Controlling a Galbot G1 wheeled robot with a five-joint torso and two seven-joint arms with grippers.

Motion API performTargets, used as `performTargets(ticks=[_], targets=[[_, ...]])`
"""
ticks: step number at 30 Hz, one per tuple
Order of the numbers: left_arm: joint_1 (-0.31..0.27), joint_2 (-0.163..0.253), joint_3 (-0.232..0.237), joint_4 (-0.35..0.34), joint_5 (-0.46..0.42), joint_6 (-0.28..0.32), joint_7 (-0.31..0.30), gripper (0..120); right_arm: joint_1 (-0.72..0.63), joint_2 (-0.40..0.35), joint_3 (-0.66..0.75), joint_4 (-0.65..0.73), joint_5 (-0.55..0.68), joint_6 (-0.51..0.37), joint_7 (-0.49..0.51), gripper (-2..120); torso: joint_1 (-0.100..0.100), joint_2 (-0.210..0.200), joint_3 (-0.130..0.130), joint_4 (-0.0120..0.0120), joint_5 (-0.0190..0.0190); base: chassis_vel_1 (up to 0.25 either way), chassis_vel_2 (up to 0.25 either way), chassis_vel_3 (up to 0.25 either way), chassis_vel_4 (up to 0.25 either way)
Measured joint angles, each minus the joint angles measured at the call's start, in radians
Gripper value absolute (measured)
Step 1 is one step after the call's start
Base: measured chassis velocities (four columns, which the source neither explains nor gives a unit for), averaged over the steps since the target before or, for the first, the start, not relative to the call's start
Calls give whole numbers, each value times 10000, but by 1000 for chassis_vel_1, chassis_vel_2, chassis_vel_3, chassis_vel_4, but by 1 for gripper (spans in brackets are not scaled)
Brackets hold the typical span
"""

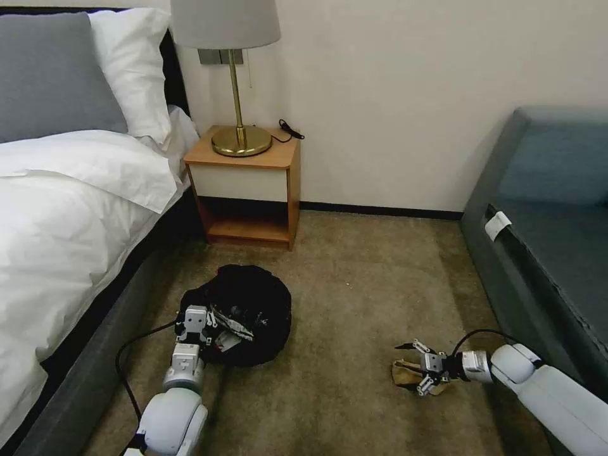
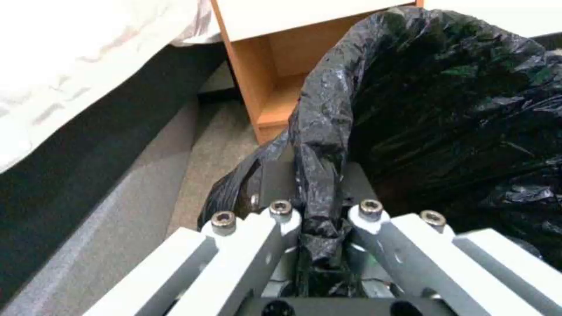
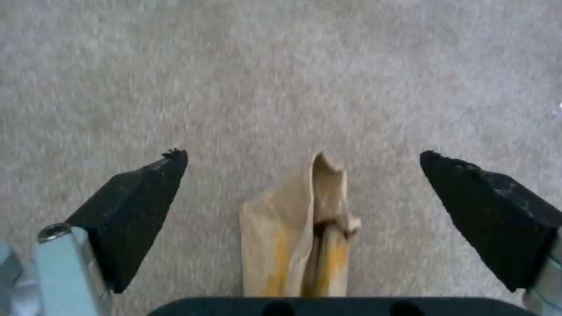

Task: Pick up the trash bin, then pick up the garbage on the floor and place it into the trash bin.

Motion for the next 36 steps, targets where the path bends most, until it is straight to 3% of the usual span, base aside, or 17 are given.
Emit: performTargets(ticks=[11, 31, 36], targets=[[124, -12, -27, -28, 16, -37, 3, 4, 244, 388, 240, -1117, -525, 203, 75, 100, 0, 0, 0, 1, 0, 0, 0, 0, 0], [367, 76, -78, -318, 28, -90, 9, 4, 358, 590, 883, -1970, -1267, 389, -171, 98, -1, 0, 0, 0, 0, 0, 0, 0, 0], [447, 92, -91, -456, 40, -77, 0, 4, 510, 622, 1148, -2256, -1612, 437, -424, 77, 0, 0, 0, 0, -1, 0, 0, 0, 0]])
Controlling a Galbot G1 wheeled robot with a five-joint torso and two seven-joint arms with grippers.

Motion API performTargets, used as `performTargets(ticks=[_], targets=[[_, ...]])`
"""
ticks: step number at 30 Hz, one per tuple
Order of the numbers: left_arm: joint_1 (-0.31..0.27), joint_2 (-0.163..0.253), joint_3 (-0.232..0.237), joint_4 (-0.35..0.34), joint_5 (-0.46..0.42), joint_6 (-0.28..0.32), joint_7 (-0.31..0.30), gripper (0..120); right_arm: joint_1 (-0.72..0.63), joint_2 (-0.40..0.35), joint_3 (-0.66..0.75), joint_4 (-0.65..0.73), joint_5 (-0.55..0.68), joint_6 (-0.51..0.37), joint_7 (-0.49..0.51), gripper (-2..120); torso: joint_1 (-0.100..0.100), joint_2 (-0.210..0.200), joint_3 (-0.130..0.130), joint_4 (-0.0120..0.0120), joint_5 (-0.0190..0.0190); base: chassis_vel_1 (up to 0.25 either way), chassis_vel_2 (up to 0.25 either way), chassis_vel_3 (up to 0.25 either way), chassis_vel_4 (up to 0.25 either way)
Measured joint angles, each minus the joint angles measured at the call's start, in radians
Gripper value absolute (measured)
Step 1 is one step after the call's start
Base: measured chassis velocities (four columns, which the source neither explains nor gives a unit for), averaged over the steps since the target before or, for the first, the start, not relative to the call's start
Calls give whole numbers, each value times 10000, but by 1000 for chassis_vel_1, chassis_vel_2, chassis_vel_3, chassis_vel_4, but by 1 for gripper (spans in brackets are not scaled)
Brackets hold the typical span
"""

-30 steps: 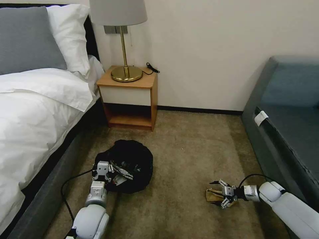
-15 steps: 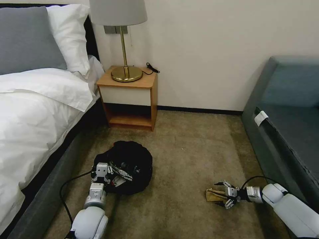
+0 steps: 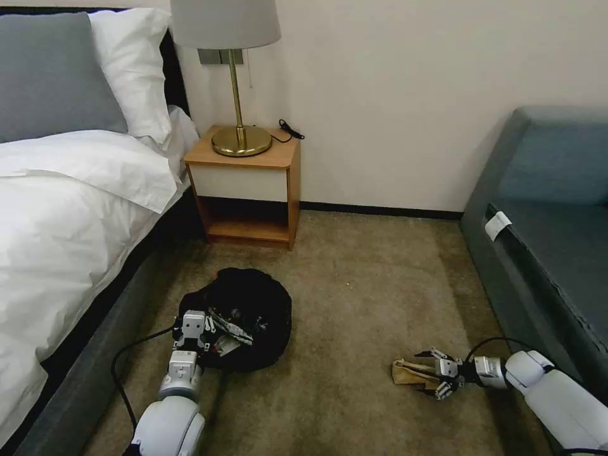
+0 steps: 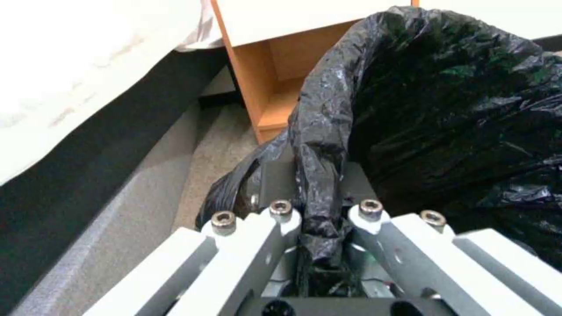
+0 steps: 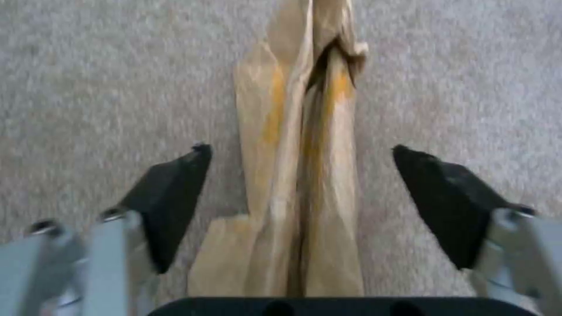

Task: Pick up the trash bin, then pick up the garbage on the floor and place it into the trash bin.

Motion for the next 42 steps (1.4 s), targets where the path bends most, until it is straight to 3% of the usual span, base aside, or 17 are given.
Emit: performTargets(ticks=[4, 7, 11, 15, 19, 22, 42], targets=[[30, -2, 0, -31, 25, 5, -1, 4, 6, 8, 83, -37, -80, 9, -103, 67, 0, 0, 0, 0, 0, 0, 0, 0, 0], [82, -6, 1, -82, 72, 8, -4, 4, -35, 39, 256, -86, -256, 39, -255, 52, 0, 0, 0, 0, 0, 0, 0, 0, 0], [114, -11, 1, -115, 94, 8, -6, 4, -68, 47, 343, -109, -326, 63, -308, 42, 0, 0, 0, 0, 1, 0, 0, 0, 0], [182, -27, 2, -180, 127, 9, -11, 4, -146, 18, 500, -85, -359, 115, -438, 22, 0, 0, 0, 0, 1, 0, 0, 0, 0], [231, -45, 3, -206, 160, 9, -14, 4, -188, -9, 575, -70, -399, 161, -491, 14, 0, 0, 0, 0, 0, 0, 0, 0, 0], [293, -52, 2, -279, 191, 8, -17, 4, -235, -13, 750, -56, -585, 249, -527, 0, 0, 0, 0, 1, 0, 0, 0, 0, 0], [478, -162, -44, -549, 322, -36, -66, 4, -242, 2, 1653, 109, -272, 382, -799, 0, 0, 0, 0, -1, 0, 0, 0, 0, 0]])
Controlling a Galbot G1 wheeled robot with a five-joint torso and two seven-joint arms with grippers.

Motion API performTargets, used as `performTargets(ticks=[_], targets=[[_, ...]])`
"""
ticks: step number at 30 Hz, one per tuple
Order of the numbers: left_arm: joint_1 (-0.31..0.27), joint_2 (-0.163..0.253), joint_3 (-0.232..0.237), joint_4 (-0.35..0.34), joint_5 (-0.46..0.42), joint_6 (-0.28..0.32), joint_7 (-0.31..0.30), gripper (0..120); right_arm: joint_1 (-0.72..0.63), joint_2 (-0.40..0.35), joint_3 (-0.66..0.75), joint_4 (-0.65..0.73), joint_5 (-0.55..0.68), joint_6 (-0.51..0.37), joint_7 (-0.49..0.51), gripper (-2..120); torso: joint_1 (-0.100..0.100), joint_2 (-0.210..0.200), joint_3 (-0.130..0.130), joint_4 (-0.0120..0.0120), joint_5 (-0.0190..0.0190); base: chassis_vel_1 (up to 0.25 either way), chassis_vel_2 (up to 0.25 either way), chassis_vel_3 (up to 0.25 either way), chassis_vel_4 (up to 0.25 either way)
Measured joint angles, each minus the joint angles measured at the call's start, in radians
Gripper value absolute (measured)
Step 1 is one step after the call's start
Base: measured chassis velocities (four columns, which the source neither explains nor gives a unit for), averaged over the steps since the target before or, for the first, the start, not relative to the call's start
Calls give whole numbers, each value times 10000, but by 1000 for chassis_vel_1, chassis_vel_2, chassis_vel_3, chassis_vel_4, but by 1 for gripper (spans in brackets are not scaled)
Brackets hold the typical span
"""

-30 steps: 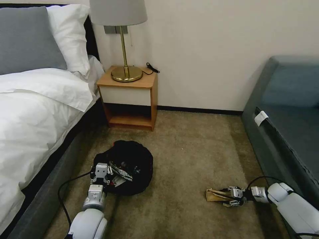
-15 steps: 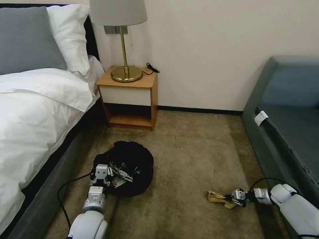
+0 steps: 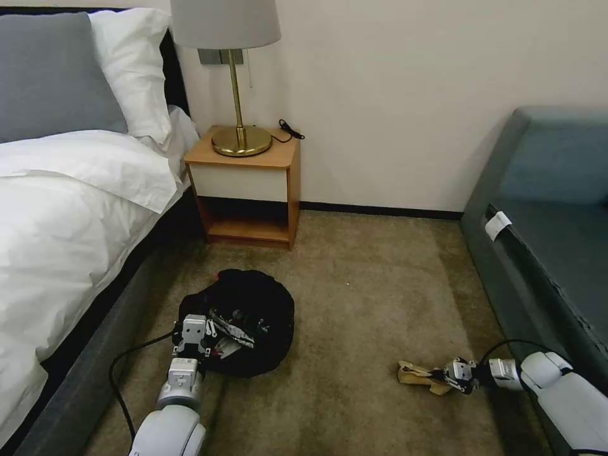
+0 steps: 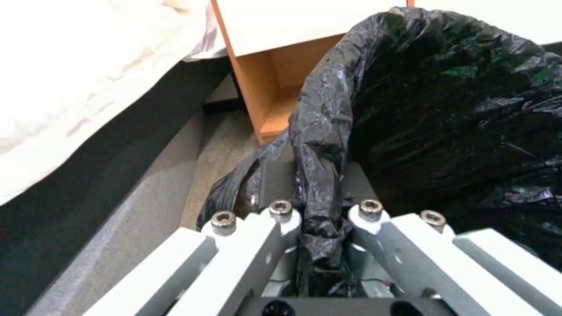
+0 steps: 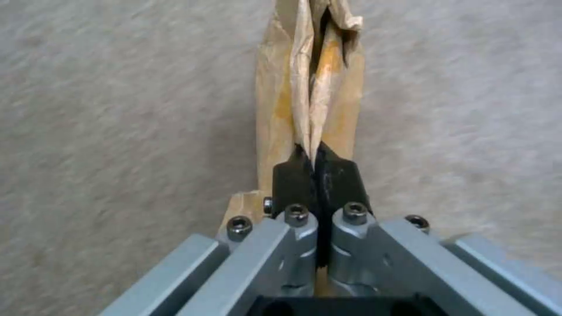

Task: Pick up the trash bin, then pick up the garbage on the floor and place it into the trash bin.

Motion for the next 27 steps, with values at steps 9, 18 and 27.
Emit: performTargets(ticks=[9, 18, 27], targets=[[74, -110, 33, -196, -60, -67, -223, 4, 488, 139, 331, 393, 879, -25, -21, 0, 0, 0, 0, 1, 0, 0, 0, 0, 0], [116, -83, 92, -489, -37, 29, -252, 4, 497, 257, 171, 1721, 2549, -290, 716, 0, 0, 0, 1, -1, -1, 0, 0, 0, 0], [257, -98, 92, -697, -44, -61, -365, 4, 593, 721, -44, 2773, 3135, -556, 2528, 0, 0, 0, 0, 1, -2, 0, 0, 0, 0]])
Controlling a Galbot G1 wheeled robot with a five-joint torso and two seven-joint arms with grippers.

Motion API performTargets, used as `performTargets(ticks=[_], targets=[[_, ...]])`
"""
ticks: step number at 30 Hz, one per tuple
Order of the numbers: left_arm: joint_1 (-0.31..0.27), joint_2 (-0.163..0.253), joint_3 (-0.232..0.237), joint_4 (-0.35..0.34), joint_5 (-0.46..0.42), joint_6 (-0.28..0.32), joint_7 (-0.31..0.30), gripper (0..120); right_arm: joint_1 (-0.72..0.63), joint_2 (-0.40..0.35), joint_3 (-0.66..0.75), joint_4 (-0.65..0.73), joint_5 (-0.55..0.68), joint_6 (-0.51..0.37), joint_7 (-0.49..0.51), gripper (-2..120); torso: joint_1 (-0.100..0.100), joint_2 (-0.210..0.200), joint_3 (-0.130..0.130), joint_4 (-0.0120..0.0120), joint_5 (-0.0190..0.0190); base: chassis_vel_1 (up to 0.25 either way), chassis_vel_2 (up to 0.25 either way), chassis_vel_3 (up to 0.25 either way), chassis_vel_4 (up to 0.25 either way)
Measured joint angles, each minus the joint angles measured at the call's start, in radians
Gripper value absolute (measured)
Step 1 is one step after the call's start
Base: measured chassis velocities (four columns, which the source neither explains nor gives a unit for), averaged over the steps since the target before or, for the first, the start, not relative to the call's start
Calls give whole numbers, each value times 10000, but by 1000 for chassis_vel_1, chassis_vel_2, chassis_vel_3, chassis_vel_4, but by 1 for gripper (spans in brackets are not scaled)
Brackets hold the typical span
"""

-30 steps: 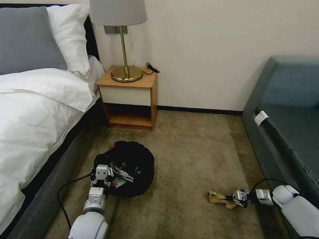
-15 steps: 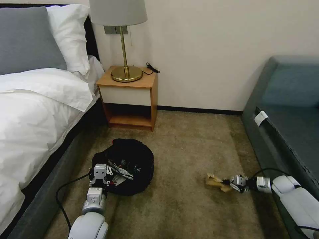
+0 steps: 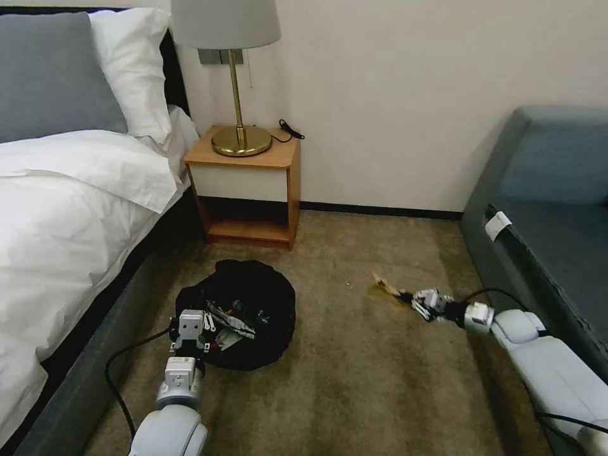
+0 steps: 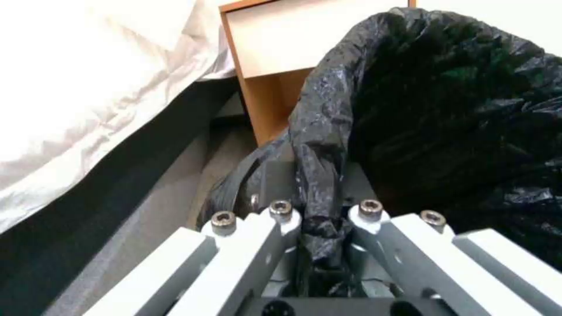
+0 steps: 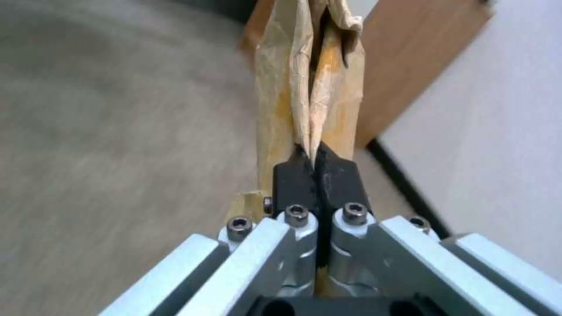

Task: Pick up the trash bin, then pick up the garbage on the floor and place it into the trash bin.

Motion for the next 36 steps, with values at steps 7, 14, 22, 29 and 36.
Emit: performTargets(ticks=[7, 14, 22, 29, 36], targets=[[81, 16, -31, -77, 4, -31, -4, 4, 99, 376, -319, 723, 323, -117, 1249, 0, 0, 0, 1, -1, 0, 0, 0, 0, 0], [186, 25, -41, -221, 77, -77, -16, 4, 134, 997, -643, 1988, 702, -413, 2808, 0, 0, 0, 0, 2, 0, 0, 0, 0, 0], [167, -40, -48, -267, 107, -86, -26, 4, -388, 1327, -1719, 4097, 1711, -1248, 3941, 0, 0, 0, 0, 0, -2, 0, 0, 0, 0], [161, -17, -97, -268, 120, -123, -20, 4, -823, 1731, -2513, 4882, 1792, -1458, 4264, 0, 0, 0, 0, -1, -1, 0, 0, 0, 0], [161, -49, -118, -237, 116, -127, -17, 4, -1135, 2396, -2940, 5083, 1490, -1480, 4303, 0, 0, 0, 0, -2, 0, 0, 0, 0, 0]])
